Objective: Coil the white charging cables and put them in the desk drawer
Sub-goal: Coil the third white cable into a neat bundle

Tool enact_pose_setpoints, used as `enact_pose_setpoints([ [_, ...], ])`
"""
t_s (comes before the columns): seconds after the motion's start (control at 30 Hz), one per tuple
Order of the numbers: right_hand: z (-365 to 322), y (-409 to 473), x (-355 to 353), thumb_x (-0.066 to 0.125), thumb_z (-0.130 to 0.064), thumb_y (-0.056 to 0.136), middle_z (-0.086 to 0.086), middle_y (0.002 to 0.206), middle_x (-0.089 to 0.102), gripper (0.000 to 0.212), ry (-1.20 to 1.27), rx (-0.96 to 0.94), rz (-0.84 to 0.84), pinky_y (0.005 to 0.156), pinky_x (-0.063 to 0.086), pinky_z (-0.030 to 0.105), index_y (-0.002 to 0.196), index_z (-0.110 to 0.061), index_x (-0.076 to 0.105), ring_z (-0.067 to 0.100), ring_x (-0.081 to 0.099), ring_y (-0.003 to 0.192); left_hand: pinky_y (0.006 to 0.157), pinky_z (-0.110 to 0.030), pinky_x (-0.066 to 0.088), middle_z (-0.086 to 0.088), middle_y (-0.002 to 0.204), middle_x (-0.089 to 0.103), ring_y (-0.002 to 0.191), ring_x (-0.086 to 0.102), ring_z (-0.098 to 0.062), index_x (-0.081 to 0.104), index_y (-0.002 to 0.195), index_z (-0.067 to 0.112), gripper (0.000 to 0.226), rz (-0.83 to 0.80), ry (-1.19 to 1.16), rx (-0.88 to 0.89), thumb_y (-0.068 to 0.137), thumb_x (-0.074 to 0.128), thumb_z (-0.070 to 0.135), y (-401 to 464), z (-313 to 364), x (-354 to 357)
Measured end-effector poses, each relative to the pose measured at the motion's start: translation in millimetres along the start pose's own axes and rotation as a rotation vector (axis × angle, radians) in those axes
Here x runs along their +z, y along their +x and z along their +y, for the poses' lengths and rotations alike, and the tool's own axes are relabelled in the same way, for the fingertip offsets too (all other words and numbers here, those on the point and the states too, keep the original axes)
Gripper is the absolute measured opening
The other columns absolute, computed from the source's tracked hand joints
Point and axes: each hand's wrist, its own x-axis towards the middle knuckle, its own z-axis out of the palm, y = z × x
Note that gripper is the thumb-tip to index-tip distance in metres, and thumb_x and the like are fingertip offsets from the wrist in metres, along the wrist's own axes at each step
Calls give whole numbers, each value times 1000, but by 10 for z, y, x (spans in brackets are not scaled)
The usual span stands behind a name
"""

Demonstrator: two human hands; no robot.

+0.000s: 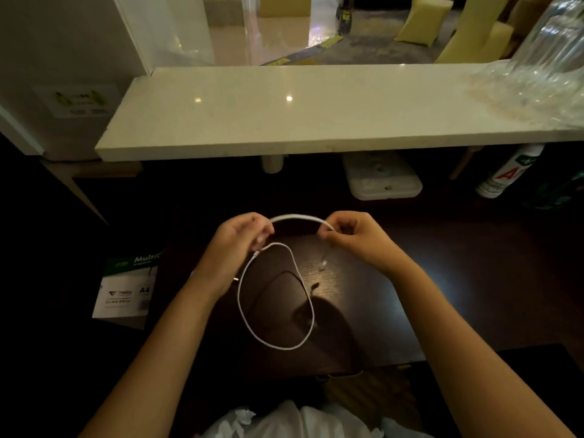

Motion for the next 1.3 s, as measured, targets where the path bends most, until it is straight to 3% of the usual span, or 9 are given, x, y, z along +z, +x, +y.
enact_pose_setpoints([
  [0.1,115,-43,38,56,-10,89,9,68,61,11,95,64,129,65,43,11,88,-5,66,1,56,61,63,-19,43,9,59,56,55,48,-4,72,81,16,31,-49,-470,-37,87,43,10,51,53,-185],
  [0.23,174,0,222,52,-9,92,3,66,61,14,42,118,95,62,45,13,88,-10,66,1,56,58,73,-19,53,9,86,73,78,66,-3,74,92,22,32,-11,-714,-7,81,44,16,83,100,-239],
  [0.37,190,2,372,48,-3,90,-2,72,58,26,-103,171,-101,71,53,31,95,-25,60,13,61,66,65,-13,51,9,99,73,92,67,-3,69,102,24,33,126,-716,7,89,42,12,134,105,-256],
  [0.5,81,-42,496,46,0,88,-1,97,63,32,-467,18,-247,75,40,20,116,-12,58,13,60,87,58,-10,46,9,88,75,86,68,-3,58,112,21,29,232,-505,26,95,39,8,168,105,-306],
  [0.57,-71,-42,535,49,-3,88,10,105,62,32,-566,-135,-265,76,36,16,117,-9,60,20,58,96,59,-10,47,11,83,75,83,69,-4,59,113,18,28,195,-203,5,94,42,7,153,70,-271],
  [0.73,-504,69,492,64,-8,79,8,81,66,16,-539,-417,-138,63,39,17,93,-10,72,13,58,70,60,-12,47,14,69,73,70,67,0,68,101,15,26,-70,168,-66,91,48,2,71,7,-186],
  [0.87,-588,144,420,68,-12,79,4,80,66,9,-475,-412,-17,62,51,29,87,-9,70,11,58,69,61,-18,46,4,66,70,69,61,-8,71,80,28,42,-244,78,-204,92,42,1,-5,66,-206],
  [1.03,-592,214,430,73,-16,76,2,83,61,9,-330,-391,37,64,50,26,81,-13,66,10,56,72,66,-21,45,5,67,65,68,59,-5,68,98,17,22,-480,72,-179,90,50,7,-20,99,-299],
  [1.3,-448,207,575,56,-35,86,0,101,63,33,-387,-344,63,79,50,25,108,-15,68,11,58,92,60,-17,43,6,63,56,61,52,-5,68,82,19,24,-385,-337,-194,84,45,16,6,-54,-364],
])
